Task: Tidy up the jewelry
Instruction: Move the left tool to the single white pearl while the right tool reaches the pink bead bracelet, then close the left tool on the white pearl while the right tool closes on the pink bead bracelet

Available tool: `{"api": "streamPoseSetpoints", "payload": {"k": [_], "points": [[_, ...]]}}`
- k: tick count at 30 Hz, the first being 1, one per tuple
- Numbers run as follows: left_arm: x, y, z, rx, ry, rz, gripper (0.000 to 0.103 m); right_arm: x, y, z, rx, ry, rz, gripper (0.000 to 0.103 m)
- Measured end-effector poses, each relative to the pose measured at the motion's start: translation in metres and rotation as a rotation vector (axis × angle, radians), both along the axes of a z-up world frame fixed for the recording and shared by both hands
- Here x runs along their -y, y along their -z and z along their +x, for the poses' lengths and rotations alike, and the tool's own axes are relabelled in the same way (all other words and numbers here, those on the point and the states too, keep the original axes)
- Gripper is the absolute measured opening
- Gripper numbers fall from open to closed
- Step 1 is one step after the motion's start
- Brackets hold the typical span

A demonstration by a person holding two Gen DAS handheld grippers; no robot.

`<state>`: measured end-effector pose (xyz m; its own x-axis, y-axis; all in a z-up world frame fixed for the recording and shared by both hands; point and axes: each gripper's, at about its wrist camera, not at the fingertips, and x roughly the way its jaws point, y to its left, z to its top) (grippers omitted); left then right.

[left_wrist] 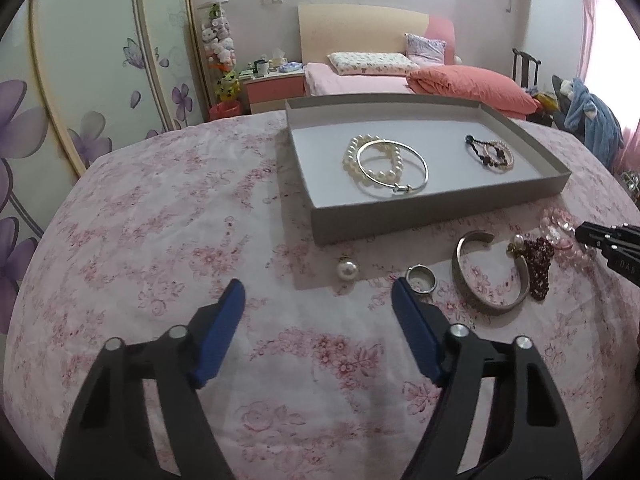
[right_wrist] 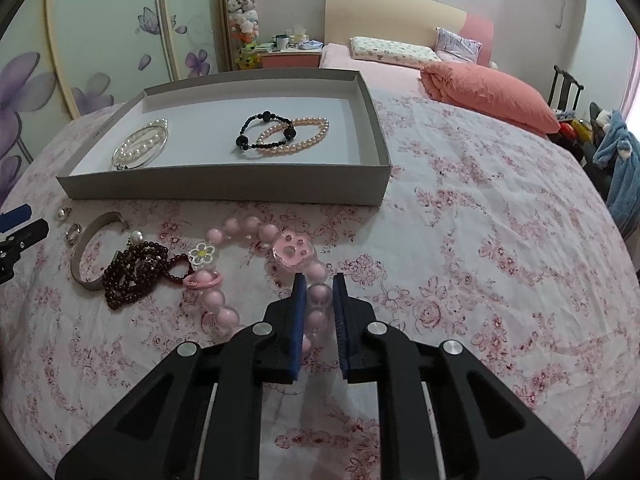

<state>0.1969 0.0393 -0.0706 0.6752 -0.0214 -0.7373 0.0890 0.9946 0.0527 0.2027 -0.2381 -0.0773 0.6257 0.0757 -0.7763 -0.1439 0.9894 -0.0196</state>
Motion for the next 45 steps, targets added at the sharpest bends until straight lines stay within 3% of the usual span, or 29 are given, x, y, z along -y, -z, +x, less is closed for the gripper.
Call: {"api": "streamPoseSetpoints", "payload": {"k": [9,12,16,45], "points": [[0.015,0.008,0.027,-0.055,-0.017,-0.001,0.047,0.004,0.000,0.000,-0.006,0.000,0.031,0.015],[0.014,0.010,0.032,-0.069,-0.022,-0.012,0.033,0.005,0.000,0.000,-0.007,0.000,0.036,0.015],[0.014,0.011,0.033,-0.070,-0.033,-0.008,0.021,0.007,0.000,0.001,-0.008,0.000,0.044,0.015],[0.015,0.011,0.033,-0.069,-0.034,0.002,0.021,0.011,0.000,0.002,-0.012,0.003,0.063,0.015]]}}
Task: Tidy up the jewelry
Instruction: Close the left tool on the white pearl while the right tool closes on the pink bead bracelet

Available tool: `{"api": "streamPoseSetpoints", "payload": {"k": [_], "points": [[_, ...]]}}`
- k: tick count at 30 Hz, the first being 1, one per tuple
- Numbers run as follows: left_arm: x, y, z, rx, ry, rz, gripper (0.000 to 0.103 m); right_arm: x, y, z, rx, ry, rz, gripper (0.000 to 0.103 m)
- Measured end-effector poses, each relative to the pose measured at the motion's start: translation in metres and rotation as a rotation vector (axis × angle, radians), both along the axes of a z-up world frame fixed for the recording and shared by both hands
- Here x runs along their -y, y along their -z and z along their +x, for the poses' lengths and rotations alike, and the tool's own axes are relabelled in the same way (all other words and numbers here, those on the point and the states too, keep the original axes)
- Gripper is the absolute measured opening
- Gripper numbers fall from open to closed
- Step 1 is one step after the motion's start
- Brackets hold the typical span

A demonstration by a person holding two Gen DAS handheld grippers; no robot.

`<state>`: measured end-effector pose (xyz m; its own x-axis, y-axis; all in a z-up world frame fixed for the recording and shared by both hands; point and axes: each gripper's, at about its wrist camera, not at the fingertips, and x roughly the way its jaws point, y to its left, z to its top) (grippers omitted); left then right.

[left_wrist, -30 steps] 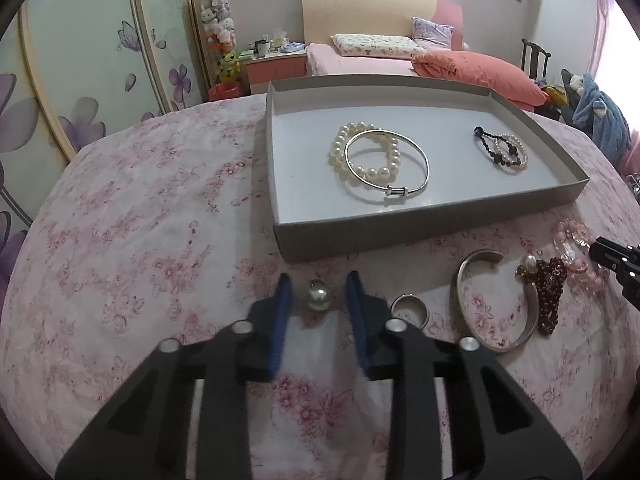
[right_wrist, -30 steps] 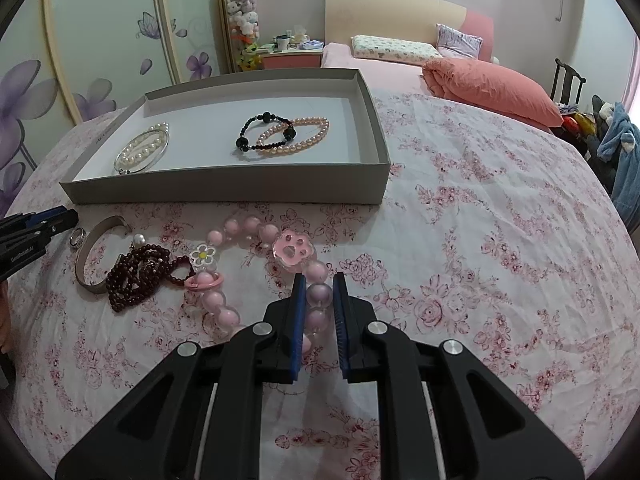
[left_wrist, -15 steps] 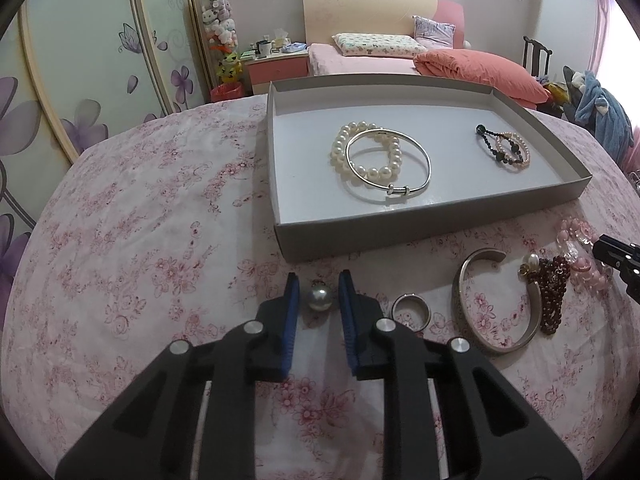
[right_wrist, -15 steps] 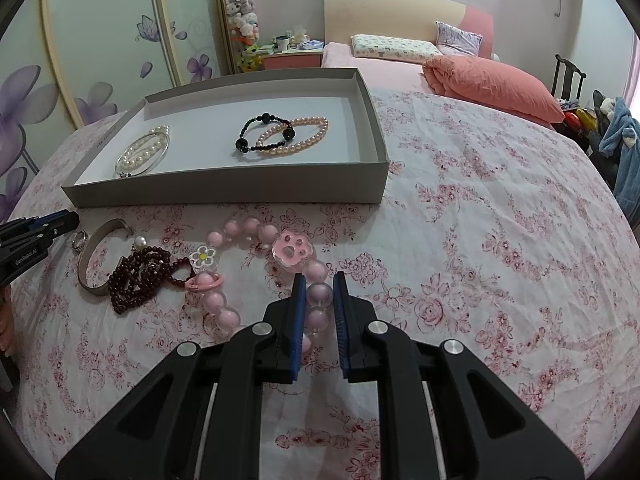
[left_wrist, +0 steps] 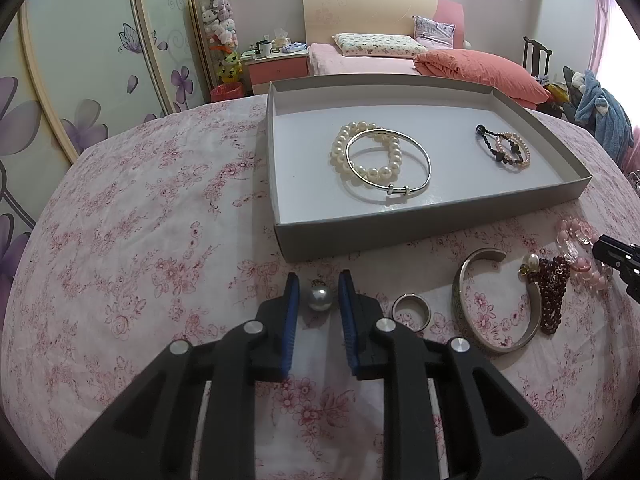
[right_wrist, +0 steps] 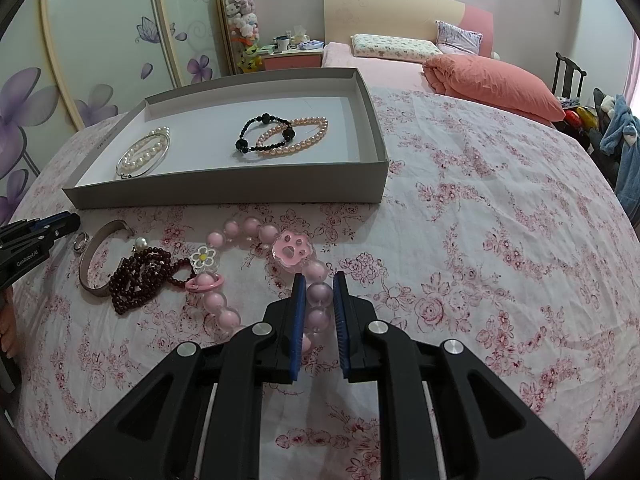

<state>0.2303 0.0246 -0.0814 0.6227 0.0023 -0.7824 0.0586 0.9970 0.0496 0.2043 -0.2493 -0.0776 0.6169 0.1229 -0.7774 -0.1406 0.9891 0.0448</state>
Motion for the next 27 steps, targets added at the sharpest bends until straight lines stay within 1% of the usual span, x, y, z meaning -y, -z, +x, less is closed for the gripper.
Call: {"api": "streamPoseSetpoints", "payload": {"k": [9,11,13,18,21,24,27], "points": [[0.000,0.000,0.000,0.000,0.000,-0.001,0.021,0.000,0.000,0.000,-0.001,0.001,0.004,0.015],[0.000,0.000,-0.001,0.000,0.006,-0.009,0.014,0.001,0.000,0.000,-0.001,0.001,0.013,0.014],[0.000,0.000,-0.001,0.002,0.005,-0.013,0.014,0.002,0.000,0.000,-0.002,0.011,0.029,0.014],[-0.007,0.000,-0.007,0.002,-0.005,-0.042,0.014,0.012,-0.005,-0.005,-0.001,0.040,0.139,0.014],[-0.012,-0.001,-0.012,0.002,-0.016,-0.061,0.014,0.017,-0.016,-0.011,0.036,0.051,0.224,0.014],[-0.018,-0.002,-0.015,0.002,-0.025,-0.094,0.014,0.017,-0.027,-0.016,0.070,0.048,0.288,0.014],[-0.023,-0.005,-0.019,0.014,-0.030,-0.122,0.014,0.013,-0.036,-0.021,0.103,0.041,0.317,0.014]]}}
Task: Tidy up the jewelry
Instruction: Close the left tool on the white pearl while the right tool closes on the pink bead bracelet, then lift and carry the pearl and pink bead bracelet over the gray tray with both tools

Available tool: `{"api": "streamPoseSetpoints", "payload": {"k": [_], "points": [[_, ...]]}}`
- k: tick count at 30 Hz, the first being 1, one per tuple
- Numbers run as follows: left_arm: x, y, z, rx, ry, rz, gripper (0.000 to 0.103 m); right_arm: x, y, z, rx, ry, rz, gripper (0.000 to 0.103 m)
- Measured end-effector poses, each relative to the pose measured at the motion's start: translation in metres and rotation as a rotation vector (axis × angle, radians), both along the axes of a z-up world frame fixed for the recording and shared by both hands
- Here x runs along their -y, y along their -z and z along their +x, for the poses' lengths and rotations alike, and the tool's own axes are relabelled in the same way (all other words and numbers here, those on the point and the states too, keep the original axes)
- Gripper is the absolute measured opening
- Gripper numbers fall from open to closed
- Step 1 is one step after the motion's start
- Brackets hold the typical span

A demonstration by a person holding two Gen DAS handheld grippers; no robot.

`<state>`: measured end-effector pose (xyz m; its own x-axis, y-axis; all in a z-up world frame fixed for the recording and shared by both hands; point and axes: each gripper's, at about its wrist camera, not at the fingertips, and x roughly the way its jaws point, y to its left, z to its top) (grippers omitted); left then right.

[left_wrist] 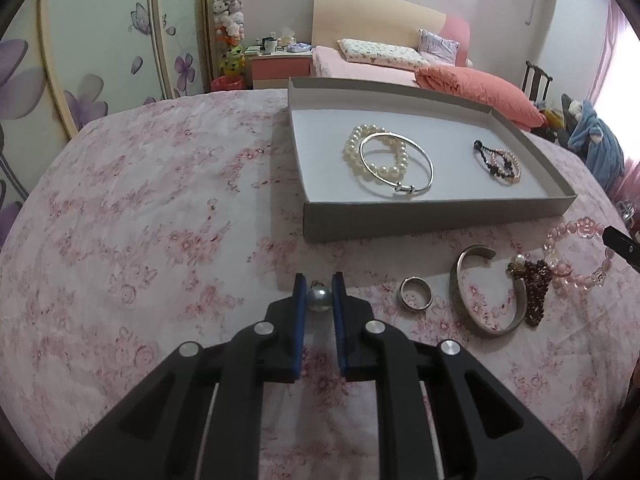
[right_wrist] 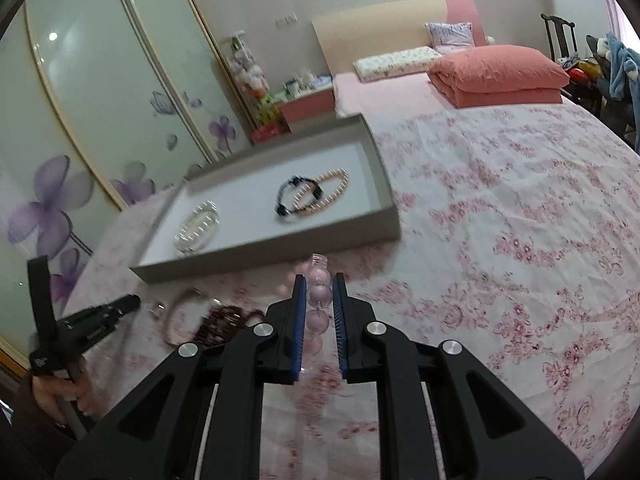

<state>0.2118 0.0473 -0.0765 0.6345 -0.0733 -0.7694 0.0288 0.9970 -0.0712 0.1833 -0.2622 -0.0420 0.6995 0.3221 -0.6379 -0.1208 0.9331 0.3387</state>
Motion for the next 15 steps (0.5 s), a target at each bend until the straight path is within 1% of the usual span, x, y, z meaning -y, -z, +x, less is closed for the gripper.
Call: {"api": "streamPoseSetpoints", "payload": {"k": [7,15], "points": [[-0.007,-0.014,-0.011,0.052,-0.018,-0.034,0.014,-0.002,-0.017,-0.008,0.069,-0.004,0.044,0.014],[-0.001,-0.032,-0.029,0.136,-0.032,-0.011,0.014,-0.006,-0.026,-0.016,0.119,0.003,0.042,0.014]]}}
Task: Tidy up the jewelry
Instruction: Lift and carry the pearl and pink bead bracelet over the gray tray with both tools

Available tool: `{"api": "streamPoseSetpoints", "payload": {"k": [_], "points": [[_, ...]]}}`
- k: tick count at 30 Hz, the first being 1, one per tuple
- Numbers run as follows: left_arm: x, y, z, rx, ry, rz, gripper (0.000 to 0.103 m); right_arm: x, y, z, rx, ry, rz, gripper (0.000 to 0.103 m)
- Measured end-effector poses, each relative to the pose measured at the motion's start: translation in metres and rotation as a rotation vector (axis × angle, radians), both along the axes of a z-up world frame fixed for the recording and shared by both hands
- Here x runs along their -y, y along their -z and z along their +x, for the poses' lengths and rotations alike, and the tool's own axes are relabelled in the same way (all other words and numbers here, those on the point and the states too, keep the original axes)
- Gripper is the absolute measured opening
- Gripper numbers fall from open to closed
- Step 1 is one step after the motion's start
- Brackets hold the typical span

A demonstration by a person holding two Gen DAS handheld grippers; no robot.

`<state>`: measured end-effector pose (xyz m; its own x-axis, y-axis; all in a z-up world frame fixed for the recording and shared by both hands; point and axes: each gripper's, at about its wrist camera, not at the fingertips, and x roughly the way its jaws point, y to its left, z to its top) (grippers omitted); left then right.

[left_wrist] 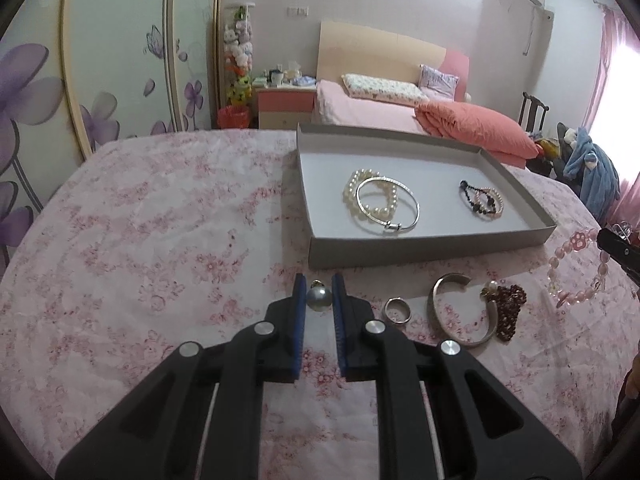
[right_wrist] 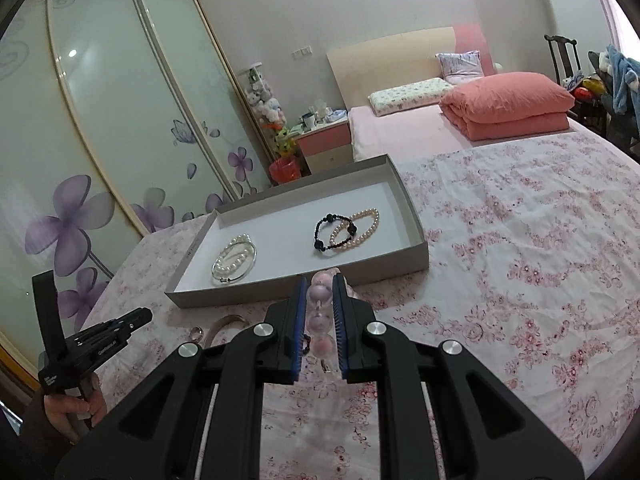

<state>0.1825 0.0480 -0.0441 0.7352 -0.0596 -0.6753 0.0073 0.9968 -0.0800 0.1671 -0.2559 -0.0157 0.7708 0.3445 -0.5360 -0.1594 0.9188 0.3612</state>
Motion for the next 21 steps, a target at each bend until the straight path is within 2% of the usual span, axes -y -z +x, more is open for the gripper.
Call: {"api": "streamPoseSetpoints", "payload": {"k": [8,21], "points": [[0.010,-0.017,-0.017,0.076,-0.003,0.048,0.014,-0.005,-0.005,-0.006,0.036,0.002,-0.024,0.014],[0.028,-0.027,-0.030,0.117,0.025,0.054,0.014,-0.015,-0.014,-0.015,0.088,-0.009,-0.059,0.014]]}}
